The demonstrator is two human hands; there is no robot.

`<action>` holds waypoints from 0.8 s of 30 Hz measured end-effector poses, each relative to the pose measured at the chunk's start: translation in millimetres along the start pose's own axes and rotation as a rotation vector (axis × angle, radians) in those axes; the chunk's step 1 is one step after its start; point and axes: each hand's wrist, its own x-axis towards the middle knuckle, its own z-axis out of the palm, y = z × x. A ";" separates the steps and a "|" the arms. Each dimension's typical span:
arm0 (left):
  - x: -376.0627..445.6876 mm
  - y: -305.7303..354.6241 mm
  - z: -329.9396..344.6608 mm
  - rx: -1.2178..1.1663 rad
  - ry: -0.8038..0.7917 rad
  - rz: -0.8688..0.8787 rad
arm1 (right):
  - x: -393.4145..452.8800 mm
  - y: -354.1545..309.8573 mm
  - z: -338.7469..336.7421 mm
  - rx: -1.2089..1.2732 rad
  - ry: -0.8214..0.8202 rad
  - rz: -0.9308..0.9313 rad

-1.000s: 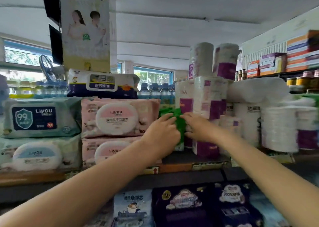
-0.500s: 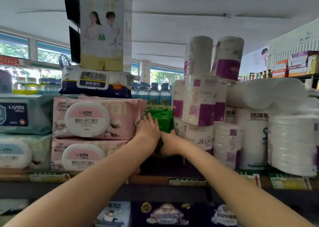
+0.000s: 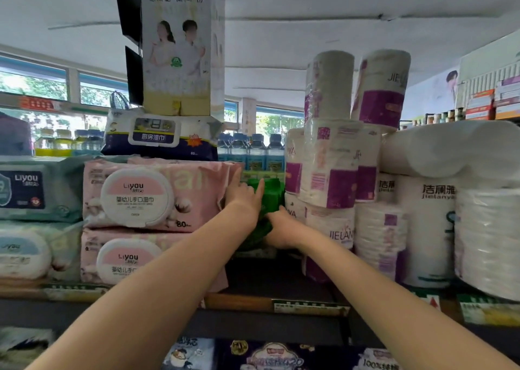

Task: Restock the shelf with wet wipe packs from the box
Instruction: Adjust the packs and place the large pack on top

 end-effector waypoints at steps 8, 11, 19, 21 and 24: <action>20.9 -3.6 5.1 -0.194 0.049 0.005 | -15.8 -10.5 -18.0 -0.156 0.035 -0.031; 20.1 -4.0 7.4 -0.243 0.105 -0.013 | -22.9 -4.0 -13.7 -0.276 -0.056 -0.022; 28.5 -3.6 7.6 -0.032 0.066 -0.006 | -26.0 -3.5 -7.5 -0.259 0.088 -0.044; 25.8 -1.6 7.4 0.013 0.036 -0.001 | -16.2 -4.7 -9.4 -0.285 0.022 -0.026; 10.0 0.8 -8.2 0.063 0.058 0.057 | -12.6 -15.8 -15.9 -0.189 -0.040 0.057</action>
